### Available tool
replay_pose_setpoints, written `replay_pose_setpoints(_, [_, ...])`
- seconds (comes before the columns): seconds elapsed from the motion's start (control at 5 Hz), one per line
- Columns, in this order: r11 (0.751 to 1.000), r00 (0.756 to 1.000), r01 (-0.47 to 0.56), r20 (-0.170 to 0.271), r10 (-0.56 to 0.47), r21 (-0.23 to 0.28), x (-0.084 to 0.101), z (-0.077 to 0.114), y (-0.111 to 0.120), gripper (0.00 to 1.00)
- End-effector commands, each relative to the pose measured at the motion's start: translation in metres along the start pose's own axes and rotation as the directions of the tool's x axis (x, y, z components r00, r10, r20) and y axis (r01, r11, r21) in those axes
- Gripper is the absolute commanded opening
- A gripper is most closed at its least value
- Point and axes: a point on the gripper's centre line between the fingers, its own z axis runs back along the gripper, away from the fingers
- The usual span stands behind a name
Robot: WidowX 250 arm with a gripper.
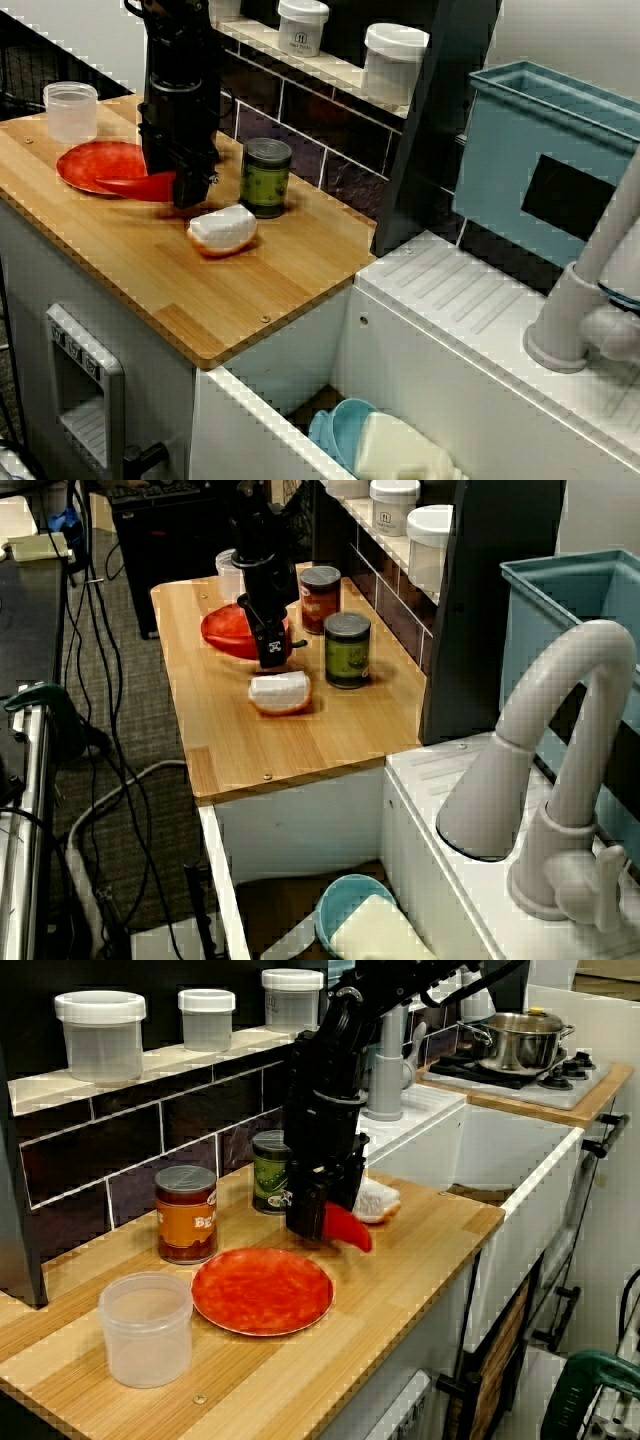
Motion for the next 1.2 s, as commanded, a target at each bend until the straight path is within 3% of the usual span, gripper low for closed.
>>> replay_pose_setpoints(0.0, [0.999, 0.996, -0.025, 0.083, 0.022, 0.046, 0.013, 0.018, 0.005, 0.00])
replay_pose_setpoints(0.4, [0.996, 0.995, -0.067, 0.080, 0.062, 0.060, 0.014, 0.012, 0.014, 1.00])
replay_pose_setpoints(1.0, [0.994, 0.992, -0.106, 0.070, 0.104, 0.021, 0.013, 0.032, 0.022, 1.00])
